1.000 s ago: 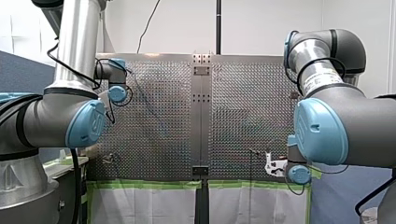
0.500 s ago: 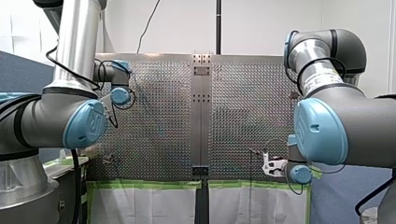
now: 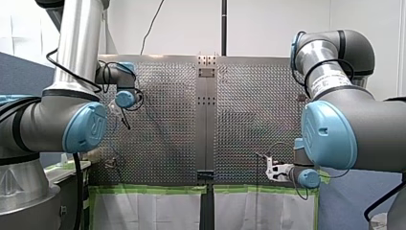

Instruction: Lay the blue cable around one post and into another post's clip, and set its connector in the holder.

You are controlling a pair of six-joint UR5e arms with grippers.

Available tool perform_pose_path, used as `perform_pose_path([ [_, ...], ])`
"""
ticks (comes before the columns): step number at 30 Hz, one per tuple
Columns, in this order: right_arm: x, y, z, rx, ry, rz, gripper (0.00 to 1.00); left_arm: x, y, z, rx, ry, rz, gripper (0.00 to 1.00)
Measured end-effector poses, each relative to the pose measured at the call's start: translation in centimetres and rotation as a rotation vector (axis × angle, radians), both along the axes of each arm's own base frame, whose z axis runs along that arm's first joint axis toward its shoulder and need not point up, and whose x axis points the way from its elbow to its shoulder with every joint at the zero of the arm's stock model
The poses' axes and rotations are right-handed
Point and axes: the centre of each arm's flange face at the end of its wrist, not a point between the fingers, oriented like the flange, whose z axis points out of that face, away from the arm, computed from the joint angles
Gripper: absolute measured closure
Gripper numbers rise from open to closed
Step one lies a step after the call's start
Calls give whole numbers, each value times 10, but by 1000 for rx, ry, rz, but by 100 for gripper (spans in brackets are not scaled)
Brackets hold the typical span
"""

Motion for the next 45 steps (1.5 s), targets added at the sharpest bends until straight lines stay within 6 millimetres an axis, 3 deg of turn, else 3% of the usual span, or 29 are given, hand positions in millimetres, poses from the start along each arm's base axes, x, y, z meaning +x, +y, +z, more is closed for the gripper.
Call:
perform_pose_path([
  [11,9,6,0,3,-12,99,98,2,8,0,-83,-19,-6,0],
  [20,14,8,1,11,-20,155,98,-14,13,-23,-71,-10,27,0],
  [26,14,9,0,25,-20,157,98,-27,10,-44,-31,15,38,0],
  [39,17,12,-1,41,-19,162,98,-44,3,-110,71,173,34,0],
  [45,18,13,-1,40,-19,164,98,-52,3,-122,121,246,58,0],
])
